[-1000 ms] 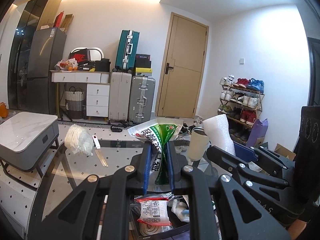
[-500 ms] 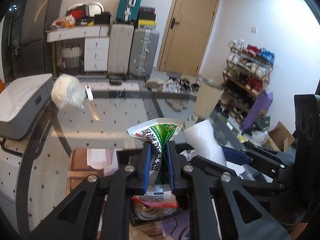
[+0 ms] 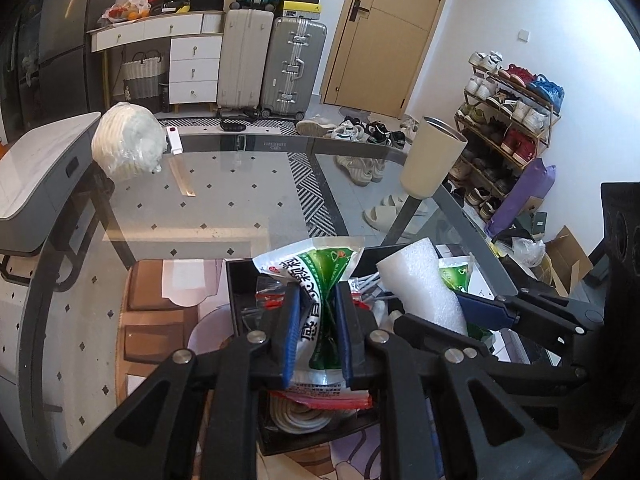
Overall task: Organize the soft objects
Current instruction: 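Lower the sachet and foam into the black box and open both tools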
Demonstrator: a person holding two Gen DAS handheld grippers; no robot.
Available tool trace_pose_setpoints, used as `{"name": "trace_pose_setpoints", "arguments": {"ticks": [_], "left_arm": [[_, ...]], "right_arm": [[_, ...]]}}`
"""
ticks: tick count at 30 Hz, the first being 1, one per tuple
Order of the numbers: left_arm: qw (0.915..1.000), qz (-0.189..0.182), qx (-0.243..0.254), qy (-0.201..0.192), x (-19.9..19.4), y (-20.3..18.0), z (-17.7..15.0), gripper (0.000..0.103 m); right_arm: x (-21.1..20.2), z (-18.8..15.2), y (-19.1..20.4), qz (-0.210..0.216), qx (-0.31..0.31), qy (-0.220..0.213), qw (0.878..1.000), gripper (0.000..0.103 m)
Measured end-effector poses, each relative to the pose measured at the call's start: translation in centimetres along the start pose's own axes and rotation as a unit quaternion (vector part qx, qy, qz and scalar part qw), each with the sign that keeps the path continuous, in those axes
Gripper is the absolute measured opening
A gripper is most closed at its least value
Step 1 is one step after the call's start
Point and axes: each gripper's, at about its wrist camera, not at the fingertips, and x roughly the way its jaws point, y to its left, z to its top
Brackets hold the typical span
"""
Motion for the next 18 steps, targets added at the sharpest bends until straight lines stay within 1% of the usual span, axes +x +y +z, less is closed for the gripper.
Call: {"name": "trace_pose_setpoints", "arguments": {"ticks": [5,8,10,12,18], "left_arm": [[0.9998,-0.006,-0.007,0.016,0.6,0.9,0.1,0.017],[0.9998,0.001,0.003,0.021,1.1,0.7,0.0,0.020],[0.9997,0.005,0.007,0.024,1.4,0.8,-0.1,0.022],[0.9997,0.002,-0.003,0.024,1.5,1.1,-0.1,0.025],[0.9996,-0.001,-0.007,0.026,1.6,1.4,-0.1,0.027]], "right_arm": [[0.6,-0.1,0.2,0.002,0.001,0.022,1.000,0.037],[1.2,-0.3,0.3,0.000,-0.003,0.033,0.999,0.037],[1.3,-0.4,0.3,0.000,-0.003,0.033,0.999,0.037],[1.2,-0.4,0.2,0.001,-0.002,0.033,0.999,0.037],[1.2,-0.4,0.2,0.000,-0.002,0.033,0.999,0.037]]}}
